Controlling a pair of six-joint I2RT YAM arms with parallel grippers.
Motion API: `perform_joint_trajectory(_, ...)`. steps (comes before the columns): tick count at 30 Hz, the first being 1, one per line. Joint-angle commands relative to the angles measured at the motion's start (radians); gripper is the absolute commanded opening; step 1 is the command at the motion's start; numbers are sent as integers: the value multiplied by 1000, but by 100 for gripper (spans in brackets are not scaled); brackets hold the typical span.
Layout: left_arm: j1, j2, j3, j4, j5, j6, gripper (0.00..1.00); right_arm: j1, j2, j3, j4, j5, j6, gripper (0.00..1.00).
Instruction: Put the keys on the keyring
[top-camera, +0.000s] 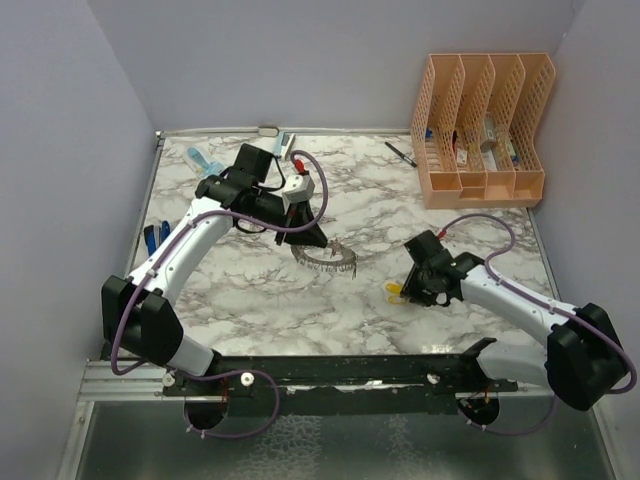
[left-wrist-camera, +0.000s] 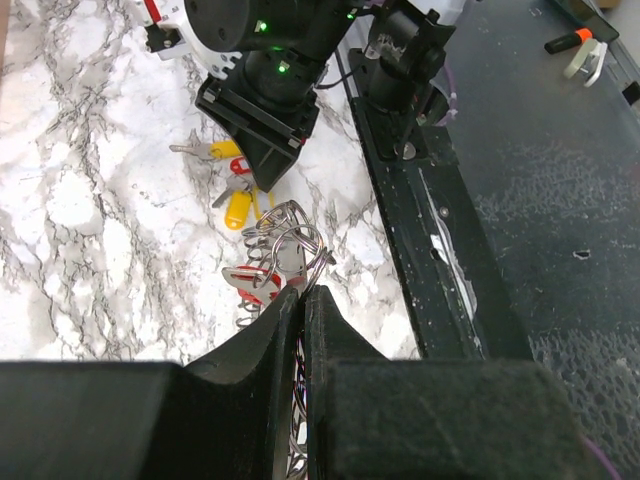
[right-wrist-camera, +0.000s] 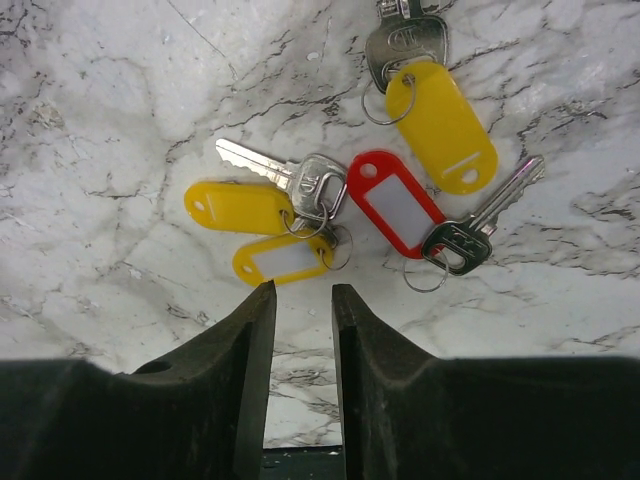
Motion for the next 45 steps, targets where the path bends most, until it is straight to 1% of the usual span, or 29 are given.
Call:
perform_joint_trajectory(1, 26, 1, 31, -94, 84, 139, 0, -5, 9, 24, 36, 13, 58, 29)
perform_joint_trajectory(3, 38, 2, 29, -71, 110, 125, 0, -5, 11, 19, 34, 22, 63, 29)
perform_joint_trajectory(8, 43, -3, 55, -34, 111, 85, 0, -5, 19, 14, 15, 42, 72, 29)
perform_joint_trajectory(16, 43, 9, 33, -49, 130, 120, 0, -6, 25, 18, -19, 74, 78, 29)
perform_joint_trajectory(21, 43, 16, 41, -75, 140, 155, 0, -8, 0, -14, -23, 94, 108, 29)
perform_joint_trajectory(29, 43, 24, 47, -84, 158, 171, 0, -12, 14, -39, 20, 121, 124, 28)
perform_joint_trajectory(35, 42, 27, 51, -98, 159, 186, 0, -15, 19, -40, 52, 150, 124, 25)
perform_joint_trajectory(40, 43, 29, 53, -100, 167, 186, 0, -17, 26, -55, 94, 144, 116, 22)
perform_joint_trajectory(45, 43, 31, 52, -105, 164, 191, 0, -17, 30, -62, 108, 137, 113, 12)
